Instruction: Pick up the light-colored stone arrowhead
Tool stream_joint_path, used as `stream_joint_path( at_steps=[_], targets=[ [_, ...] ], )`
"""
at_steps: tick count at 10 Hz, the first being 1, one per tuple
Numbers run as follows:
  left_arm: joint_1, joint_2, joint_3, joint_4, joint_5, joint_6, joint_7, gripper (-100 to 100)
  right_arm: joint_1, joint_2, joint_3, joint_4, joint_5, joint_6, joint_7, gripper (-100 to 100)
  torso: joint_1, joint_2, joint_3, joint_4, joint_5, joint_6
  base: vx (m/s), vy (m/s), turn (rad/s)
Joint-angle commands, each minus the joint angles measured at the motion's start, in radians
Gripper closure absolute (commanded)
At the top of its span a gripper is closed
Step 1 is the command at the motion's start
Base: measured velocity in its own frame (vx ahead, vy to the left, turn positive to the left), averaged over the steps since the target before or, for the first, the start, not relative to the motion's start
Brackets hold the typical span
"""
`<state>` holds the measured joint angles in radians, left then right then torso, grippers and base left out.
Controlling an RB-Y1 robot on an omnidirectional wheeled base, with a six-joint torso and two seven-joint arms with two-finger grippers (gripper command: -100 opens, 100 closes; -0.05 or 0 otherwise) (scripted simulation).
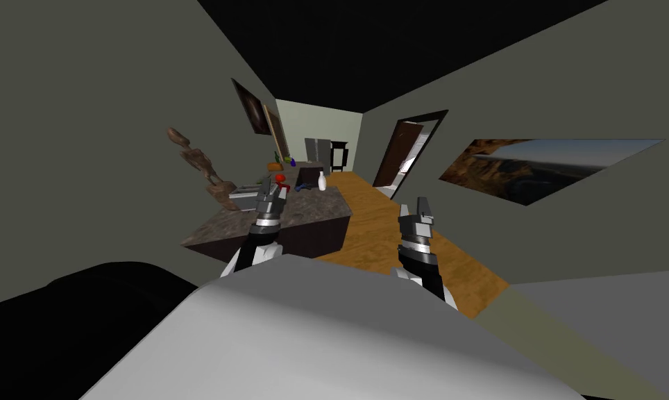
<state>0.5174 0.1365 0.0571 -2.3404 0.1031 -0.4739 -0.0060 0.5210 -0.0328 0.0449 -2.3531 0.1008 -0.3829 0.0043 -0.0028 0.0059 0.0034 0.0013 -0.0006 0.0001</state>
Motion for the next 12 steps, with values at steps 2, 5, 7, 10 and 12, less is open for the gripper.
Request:
stream_joint_path(
  at_steps=[2,5,7,10,12],
  targets=[
    [-0.033,0.084,0.055,0.047,0.034,0.08,0.012,-100,0.0,0.0,0.0,0.0,0.0,0.0,0.0,0,0.0,0.001,0.0,0.0,0.0,0.0,-0.111,-0.062,-0.028],
    [-0.061,0.158,0.108,0.089,0.07,0.165,0.026,-100,0.0,0.0,0.0,0.0,0.0,0.0,0.0,0,0.0,0.0,0.0,0.0,0.0,0.0,-0.086,-0.061,-0.022],
    [-0.076,0.201,0.137,0.112,0.09,0.218,0.034,-100,0.0,0.0,0.0,0.0,0.0,0.0,0.0,0,-0.001,-0.001,-0.001,0.0,0.0,0.0,-0.064,-0.056,-0.017],
    [-0.092,0.24,0.166,0.137,0.112,0.293,0.043,-100,0.0,0.0,0.0,0.0,0.0,0.0,0.0,0,0.001,-0.002,-0.001,0.0,0.0,0.0,-0.055,-0.037,-0.021],
    [-0.108,0.278,0.195,0.164,0.134,0.351,0.052,-100,0.0,0.0,0.0,0.0,0.0,0.0,0.0,0,0.0,-0.003,-0.001,-0.001,0.0,0.0,-0.05,-0.048,-0.023]
  ],
)
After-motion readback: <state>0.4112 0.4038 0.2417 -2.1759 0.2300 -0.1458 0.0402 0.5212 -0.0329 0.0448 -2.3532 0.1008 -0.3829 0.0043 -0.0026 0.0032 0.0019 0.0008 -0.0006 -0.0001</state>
